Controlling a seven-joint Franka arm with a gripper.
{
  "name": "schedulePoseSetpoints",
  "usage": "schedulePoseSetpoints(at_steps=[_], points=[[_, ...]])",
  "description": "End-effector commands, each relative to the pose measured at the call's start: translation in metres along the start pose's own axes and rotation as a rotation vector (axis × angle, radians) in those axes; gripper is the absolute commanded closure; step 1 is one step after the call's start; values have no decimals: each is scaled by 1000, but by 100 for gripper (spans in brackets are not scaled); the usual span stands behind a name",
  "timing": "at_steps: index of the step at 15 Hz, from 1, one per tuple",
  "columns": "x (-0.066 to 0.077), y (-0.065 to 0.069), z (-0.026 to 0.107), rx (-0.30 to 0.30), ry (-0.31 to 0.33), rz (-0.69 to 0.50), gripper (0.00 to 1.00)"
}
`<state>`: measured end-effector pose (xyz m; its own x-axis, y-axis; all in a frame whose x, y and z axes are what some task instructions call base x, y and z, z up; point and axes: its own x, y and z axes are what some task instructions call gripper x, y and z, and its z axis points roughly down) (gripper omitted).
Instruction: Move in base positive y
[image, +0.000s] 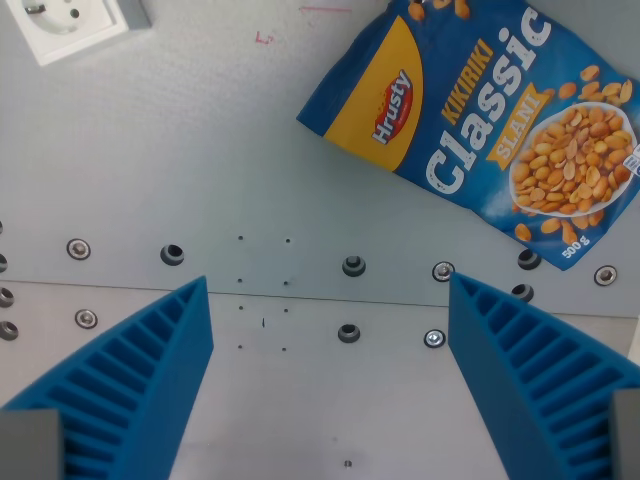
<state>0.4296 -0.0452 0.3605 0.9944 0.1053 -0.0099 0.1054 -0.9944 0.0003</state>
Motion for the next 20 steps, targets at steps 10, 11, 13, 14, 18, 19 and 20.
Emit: schedulePoseSetpoints(at_steps=[10, 11, 13, 14, 18, 19, 20], points=[[11, -50, -3, -1, 6, 0, 0], [12, -55, -3, -1, 6, 0, 0], [14, -65, -3, -1, 6, 0, 0], [15, -70, -3, -1, 6, 0, 0], [20, -90, -3, -1, 6, 0, 0], [21, -95, -3, -1, 6, 0, 0], [23, -100, -3, -1, 6, 0, 0]])
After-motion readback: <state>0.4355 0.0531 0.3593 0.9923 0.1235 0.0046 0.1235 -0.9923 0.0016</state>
